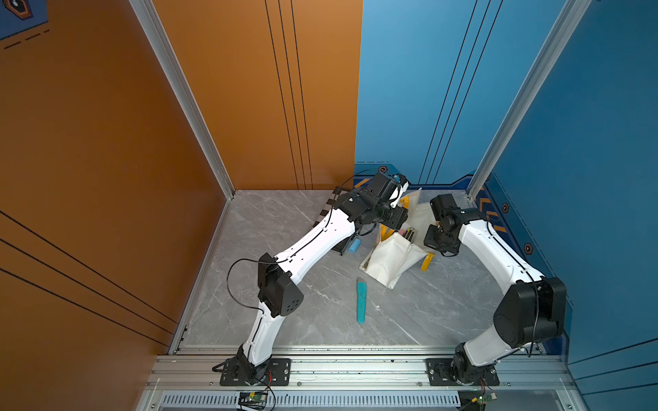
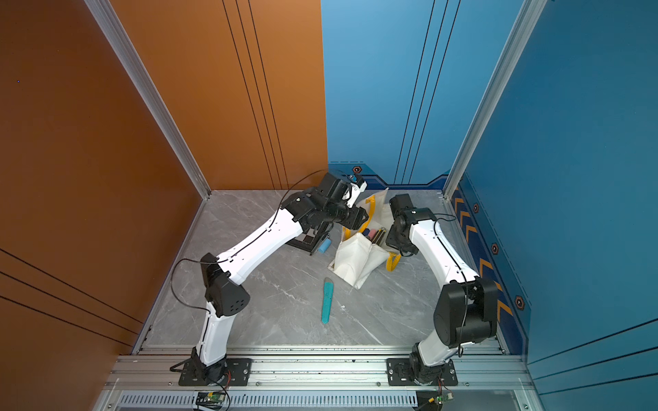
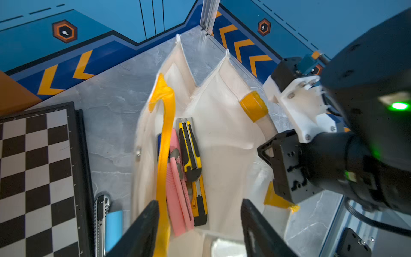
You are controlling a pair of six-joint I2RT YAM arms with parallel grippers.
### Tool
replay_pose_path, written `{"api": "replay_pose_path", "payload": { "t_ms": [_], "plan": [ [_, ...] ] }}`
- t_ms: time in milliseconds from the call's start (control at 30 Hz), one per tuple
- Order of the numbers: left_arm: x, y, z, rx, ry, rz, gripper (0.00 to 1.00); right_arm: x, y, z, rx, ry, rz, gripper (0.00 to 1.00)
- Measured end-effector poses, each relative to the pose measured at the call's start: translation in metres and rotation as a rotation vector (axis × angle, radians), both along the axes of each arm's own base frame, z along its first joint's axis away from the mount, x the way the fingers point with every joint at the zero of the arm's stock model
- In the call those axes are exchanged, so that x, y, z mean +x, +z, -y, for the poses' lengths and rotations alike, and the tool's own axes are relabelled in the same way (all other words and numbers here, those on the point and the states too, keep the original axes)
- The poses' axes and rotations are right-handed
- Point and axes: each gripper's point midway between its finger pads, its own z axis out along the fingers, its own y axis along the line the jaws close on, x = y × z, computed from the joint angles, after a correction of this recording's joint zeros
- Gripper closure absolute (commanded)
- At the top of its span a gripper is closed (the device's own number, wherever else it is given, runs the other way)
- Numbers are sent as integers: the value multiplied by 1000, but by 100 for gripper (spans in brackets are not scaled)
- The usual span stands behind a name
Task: Place the art knife into the pouch
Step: Place the utility knife in the pouch, then pick up the utility knife at the center of the board.
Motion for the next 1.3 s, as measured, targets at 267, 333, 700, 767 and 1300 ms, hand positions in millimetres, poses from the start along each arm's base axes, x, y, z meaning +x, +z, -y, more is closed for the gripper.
{"api": "replay_pose_path", "payload": {
  "t_ms": [267,333,700,767,1300],
  "plan": [
    [-65,-59,-92,128,110,-162,20,3,0,26,-3,-64,-3,100],
    [-84,-102,-106,200,135,-254,20,3,0,35,-5,-86,-1,100],
    [-150,-239,-93,478,141,-501,19,3,3,56,-35,-96,-2,100],
    [-156,-253,-91,512,149,-517,19,3,3,56,-39,-85,-4,100],
    [-142,-277,-90,510,263,-509,65,-10,-8,69,-28,-84,-7,100]
  ]
}}
